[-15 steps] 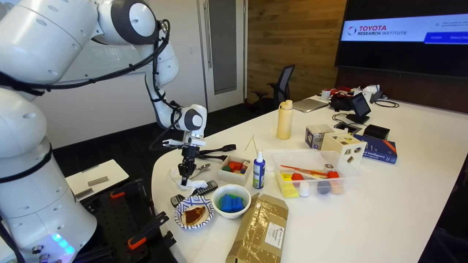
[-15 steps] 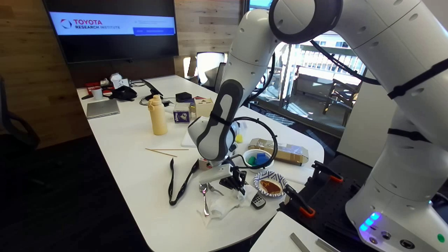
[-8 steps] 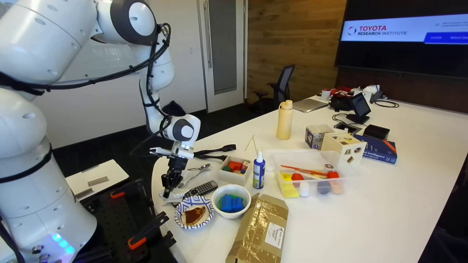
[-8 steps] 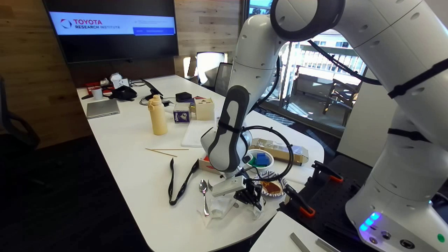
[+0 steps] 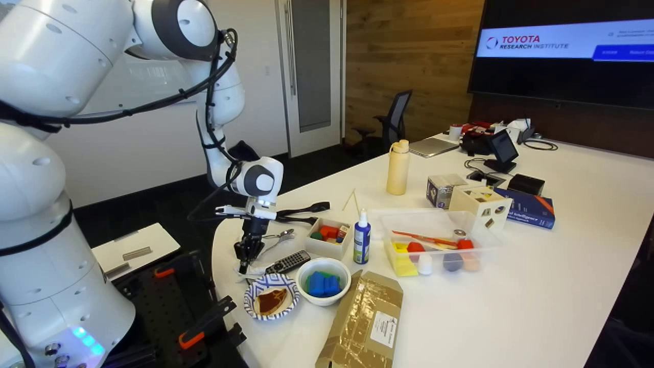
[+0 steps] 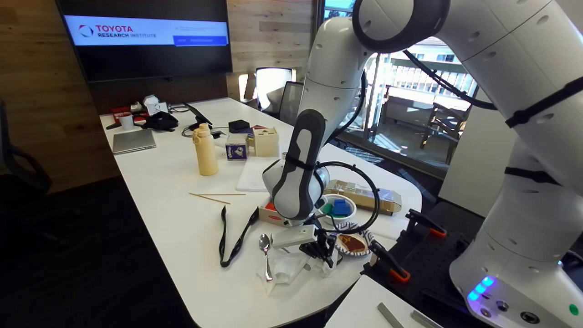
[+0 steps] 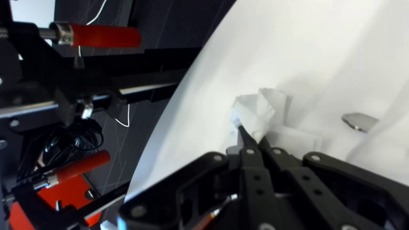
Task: Use the white napkin to wipe the grey remote control.
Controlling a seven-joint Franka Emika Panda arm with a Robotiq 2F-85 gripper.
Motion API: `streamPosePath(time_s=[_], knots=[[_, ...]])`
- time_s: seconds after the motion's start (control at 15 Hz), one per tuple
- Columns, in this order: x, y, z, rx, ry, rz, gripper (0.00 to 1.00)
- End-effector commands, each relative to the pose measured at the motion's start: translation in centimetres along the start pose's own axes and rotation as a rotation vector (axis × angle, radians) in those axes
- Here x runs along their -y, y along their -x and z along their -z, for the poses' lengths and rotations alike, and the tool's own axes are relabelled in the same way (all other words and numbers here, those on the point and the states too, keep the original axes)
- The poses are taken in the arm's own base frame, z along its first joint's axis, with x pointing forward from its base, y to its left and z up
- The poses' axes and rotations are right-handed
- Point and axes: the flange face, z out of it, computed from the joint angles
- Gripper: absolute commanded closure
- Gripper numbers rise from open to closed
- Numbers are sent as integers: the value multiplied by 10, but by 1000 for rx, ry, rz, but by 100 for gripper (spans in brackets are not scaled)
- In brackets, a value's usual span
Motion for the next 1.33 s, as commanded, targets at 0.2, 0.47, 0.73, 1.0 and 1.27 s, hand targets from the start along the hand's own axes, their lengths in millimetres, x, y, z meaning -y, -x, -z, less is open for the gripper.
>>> streamPosePath(time_s=[0.2, 0.47, 0.73, 1.0, 1.27], knots=[[20, -23, 42, -70, -101, -4, 100], [31, -40, 59, -108, -127, -1, 100], [39, -59, 76, -146, -163, 2, 100], [43, -70, 88, -165, -191, -3, 100], [42, -80, 86, -173, -216, -11, 100]])
